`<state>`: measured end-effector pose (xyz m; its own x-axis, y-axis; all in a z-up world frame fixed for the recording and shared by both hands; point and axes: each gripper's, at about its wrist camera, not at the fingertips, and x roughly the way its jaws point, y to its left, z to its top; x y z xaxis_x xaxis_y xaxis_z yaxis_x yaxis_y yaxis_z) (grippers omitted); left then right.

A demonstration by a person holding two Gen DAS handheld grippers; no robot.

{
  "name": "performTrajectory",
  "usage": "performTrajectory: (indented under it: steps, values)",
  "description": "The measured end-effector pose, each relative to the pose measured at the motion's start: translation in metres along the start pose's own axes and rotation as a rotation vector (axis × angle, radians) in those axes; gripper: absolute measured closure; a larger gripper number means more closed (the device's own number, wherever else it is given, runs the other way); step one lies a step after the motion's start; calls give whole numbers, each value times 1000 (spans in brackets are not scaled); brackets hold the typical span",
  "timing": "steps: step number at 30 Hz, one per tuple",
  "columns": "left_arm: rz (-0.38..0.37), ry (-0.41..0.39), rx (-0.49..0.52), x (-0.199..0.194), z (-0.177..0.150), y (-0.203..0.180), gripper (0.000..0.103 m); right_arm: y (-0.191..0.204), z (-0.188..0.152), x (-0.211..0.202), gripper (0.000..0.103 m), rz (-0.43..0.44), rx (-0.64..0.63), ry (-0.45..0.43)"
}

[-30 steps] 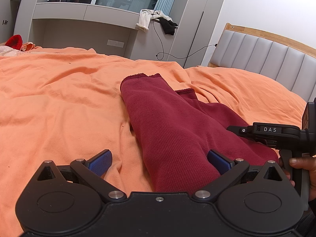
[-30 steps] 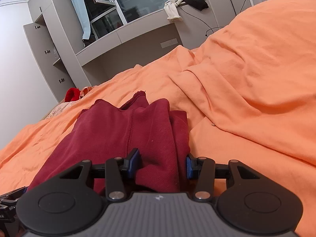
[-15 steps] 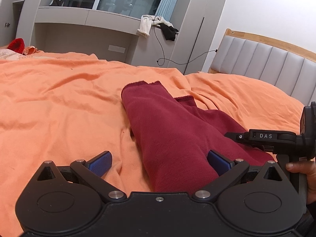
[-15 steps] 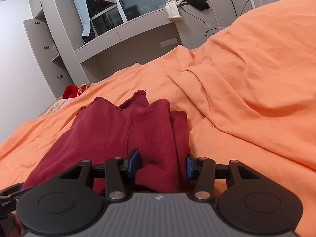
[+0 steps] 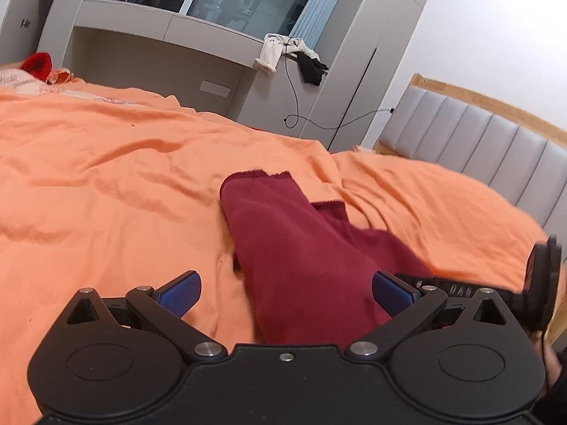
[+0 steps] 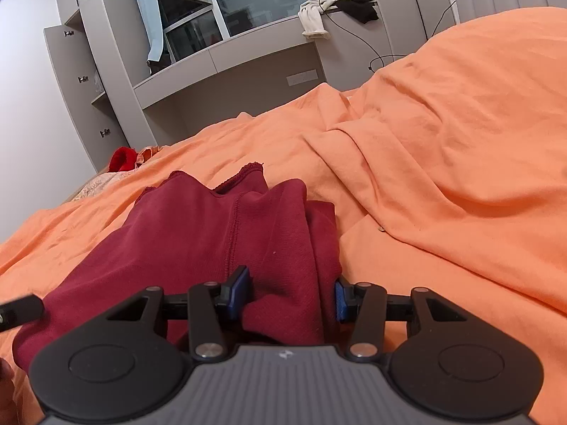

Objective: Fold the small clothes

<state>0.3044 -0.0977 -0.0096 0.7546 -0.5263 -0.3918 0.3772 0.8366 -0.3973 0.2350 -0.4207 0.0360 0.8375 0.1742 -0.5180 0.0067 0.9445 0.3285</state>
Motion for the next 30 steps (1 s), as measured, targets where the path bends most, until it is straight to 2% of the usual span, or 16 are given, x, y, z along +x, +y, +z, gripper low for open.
performTrajectory:
  steps: [4,11,14,18,30]
  values:
    - [0,18,-46,9,14,2,0,0,0,0,51,0,-1,0]
    - [10,143,1,36,28,-14,0,0,0,0,50,1,0,1]
    - [41,183,47,44,23,-18,0,-1,0,0,50,3,3,1]
    - [77,209,48,49,9,-9,0,-1,0,0,48,3,2,0]
    - [52,181,37,48,-4,-2,0,-1,-1,2,46,2,-2,3]
